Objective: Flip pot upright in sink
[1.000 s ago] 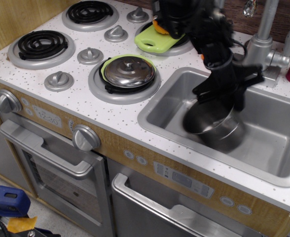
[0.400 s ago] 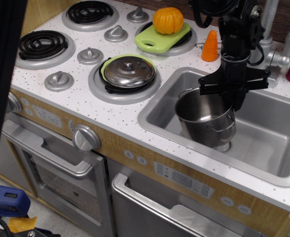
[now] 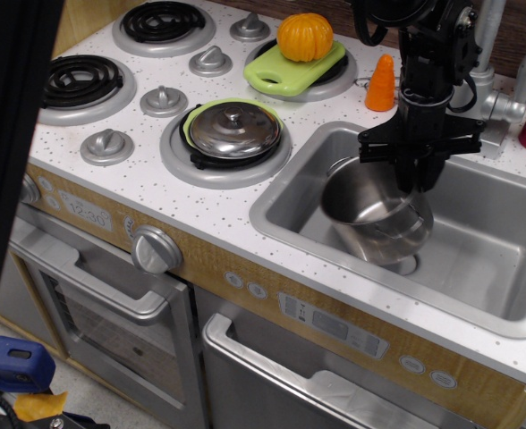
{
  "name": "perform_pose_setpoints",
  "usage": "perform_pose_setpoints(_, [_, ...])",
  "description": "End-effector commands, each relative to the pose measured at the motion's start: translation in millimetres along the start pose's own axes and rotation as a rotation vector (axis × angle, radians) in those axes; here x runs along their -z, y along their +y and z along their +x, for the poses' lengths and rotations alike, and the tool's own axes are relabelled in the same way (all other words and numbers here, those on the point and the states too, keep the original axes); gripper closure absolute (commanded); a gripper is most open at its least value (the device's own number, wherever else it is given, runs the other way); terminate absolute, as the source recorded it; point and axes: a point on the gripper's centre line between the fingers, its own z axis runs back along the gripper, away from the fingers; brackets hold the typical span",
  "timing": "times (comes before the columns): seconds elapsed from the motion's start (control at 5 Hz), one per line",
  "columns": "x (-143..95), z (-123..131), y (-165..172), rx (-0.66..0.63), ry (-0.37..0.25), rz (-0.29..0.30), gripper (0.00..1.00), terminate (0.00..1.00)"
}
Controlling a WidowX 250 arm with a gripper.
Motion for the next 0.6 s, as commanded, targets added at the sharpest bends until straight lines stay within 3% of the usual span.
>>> perform_pose_setpoints(0.0, [-17.0, 6.5, -8.0, 0.01, -0.038, -0.033, 0.0, 0.0])
perform_pose_setpoints(0.2, [-17.0, 6.5, -8.0, 0.01, -0.038, -0.033, 0.0, 0.0])
perform_pose_setpoints(0.4, [-17.0, 6.5, -8.0, 0.01, -0.038, -0.033, 0.0, 1.0])
